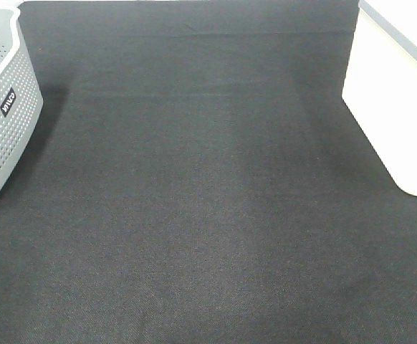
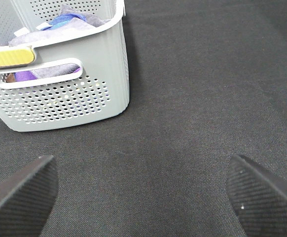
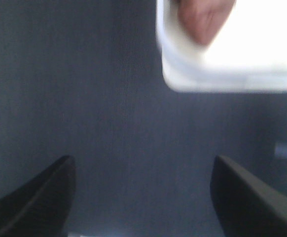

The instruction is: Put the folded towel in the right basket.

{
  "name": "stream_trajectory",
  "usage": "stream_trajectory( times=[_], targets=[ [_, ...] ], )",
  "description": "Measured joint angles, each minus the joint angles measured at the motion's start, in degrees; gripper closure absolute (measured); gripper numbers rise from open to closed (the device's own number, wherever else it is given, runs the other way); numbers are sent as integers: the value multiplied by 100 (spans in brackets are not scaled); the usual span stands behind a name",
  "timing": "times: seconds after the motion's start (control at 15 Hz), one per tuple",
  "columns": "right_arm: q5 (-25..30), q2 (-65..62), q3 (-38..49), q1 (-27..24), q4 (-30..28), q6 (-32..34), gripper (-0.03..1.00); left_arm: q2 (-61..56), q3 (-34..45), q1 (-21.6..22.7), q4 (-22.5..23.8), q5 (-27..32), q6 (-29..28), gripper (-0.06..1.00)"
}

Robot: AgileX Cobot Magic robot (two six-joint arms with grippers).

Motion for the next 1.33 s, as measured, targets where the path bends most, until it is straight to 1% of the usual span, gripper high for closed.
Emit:
stream_trajectory(
  times=[0.13,0.33,0.4,0.47,0.53,0.8,0.87,0.93,1.07,1.2,1.33],
  targets=[
    [-6,-779,1209,0,-6,0,25,0,0,0,0,0,0,6],
    [-34,-2080,2699,0,-11,-6,25,0,0,0,0,0,0,6],
    [-80,-2521,3094,0,-17,-6,25,0,0,0,0,0,0,6],
    [-109,-3243,3552,0,-57,-6,25,0,0,0,0,0,0,6],
    [-143,-3753,3776,0,-74,-11,25,0,0,0,0,0,0,6],
    [-332,-5558,3856,0,-103,-246,25,0,0,0,0,0,0,6],
    [-332,-5558,3856,0,-103,-246,25,0,0,0,0,0,0,6],
    [-344,-5924,3867,0,-103,-321,25,0,0,0,0,0,0,6],
    [-544,-6704,3959,0,-109,-418,25,0,0,0,0,0,0,6],
    [-733,-6864,4074,0,-109,-458,25,0,0,0,0,0,0,6],
    [-791,-6801,4079,0,-109,-458,25,0,0,0,0,0,0,6]
  ],
)
